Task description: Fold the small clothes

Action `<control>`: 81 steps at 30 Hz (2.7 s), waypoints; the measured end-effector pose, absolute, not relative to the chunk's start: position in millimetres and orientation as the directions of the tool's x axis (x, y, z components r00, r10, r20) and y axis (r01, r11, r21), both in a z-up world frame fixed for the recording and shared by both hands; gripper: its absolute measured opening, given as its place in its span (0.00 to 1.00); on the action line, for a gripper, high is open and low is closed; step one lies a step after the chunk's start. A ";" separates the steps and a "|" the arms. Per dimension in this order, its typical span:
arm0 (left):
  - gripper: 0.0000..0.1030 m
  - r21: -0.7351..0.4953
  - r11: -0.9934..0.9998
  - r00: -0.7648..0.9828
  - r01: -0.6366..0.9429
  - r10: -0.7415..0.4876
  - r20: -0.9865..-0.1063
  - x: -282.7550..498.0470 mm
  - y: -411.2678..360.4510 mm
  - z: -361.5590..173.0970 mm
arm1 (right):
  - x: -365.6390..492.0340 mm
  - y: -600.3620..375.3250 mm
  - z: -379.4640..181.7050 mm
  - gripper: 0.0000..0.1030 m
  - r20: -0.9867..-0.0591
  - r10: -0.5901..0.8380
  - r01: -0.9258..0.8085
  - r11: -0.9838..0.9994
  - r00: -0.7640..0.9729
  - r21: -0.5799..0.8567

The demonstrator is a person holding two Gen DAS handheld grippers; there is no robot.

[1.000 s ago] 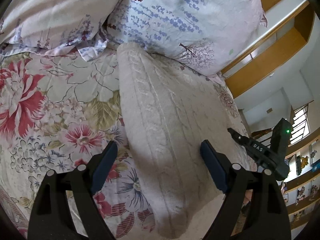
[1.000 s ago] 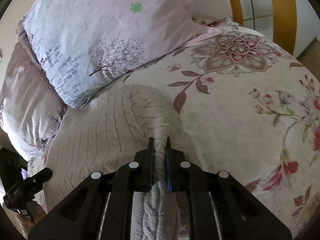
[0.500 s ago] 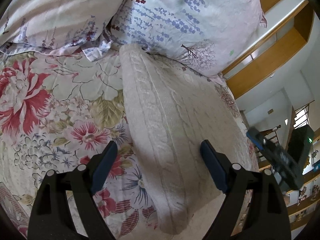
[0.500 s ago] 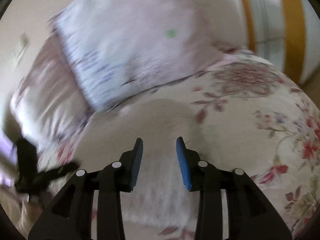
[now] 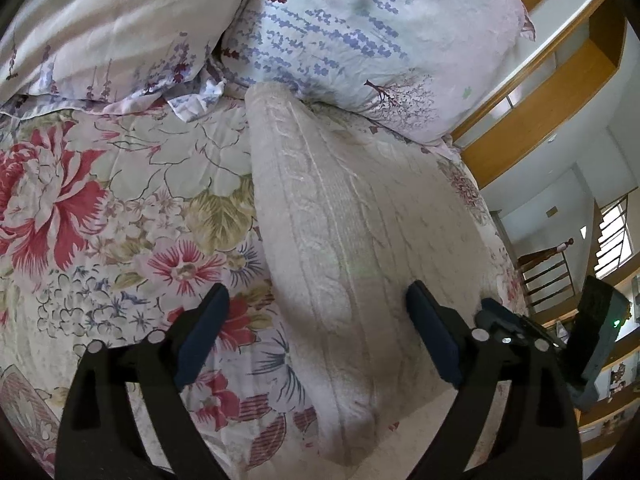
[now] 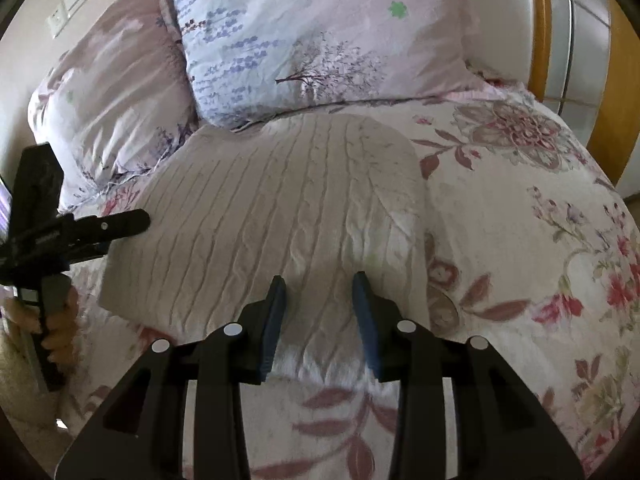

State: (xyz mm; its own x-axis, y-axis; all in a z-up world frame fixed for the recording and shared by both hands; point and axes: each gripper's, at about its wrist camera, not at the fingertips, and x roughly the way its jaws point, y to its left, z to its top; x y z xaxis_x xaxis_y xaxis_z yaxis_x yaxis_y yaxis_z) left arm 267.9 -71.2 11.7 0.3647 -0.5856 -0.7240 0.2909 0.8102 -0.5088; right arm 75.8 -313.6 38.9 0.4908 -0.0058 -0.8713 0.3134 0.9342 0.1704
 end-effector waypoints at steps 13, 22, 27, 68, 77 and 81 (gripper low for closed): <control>0.96 -0.491 0.823 0.331 0.287 -0.566 -0.755 291.4 -87.5 14.0 | 113.4 -427.6 5.3 0.79 -0.798 0.248 0.541 0.623 0.549 0.566; 0.96 -0.462 0.824 0.328 0.328 -0.558 -0.762 295.2 -106.1 8.4 | 119.5 -424.7 -14.9 0.70 -0.783 0.318 0.503 0.625 0.535 0.597; 0.96 -0.473 0.814 0.325 0.337 -0.572 -0.753 297.0 -109.9 6.6 | 123.5 -417.5 -17.6 0.58 -0.770 0.354 0.464 0.639 0.531 0.613; 0.57 -0.573 0.815 0.522 0.089 -0.528 -0.670 232.0 112.7 20.6 | 183.8 -241.6 -3.1 0.40 -0.777 0.422 0.234 0.788 0.467 0.569; 0.73 -0.462 0.874 0.558 0.147 -0.460 -0.691 207.5 103.8 36.2 | 192.4 -240.7 8.7 0.09 -0.787 0.329 0.206 0.847 0.521 0.490; 0.73 -0.433 0.889 0.553 0.147 -0.437 -0.709 206.3 100.4 32.8 | 194.2 -243.1 19.8 0.09 -0.797 0.208 0.234 0.887 0.567 0.397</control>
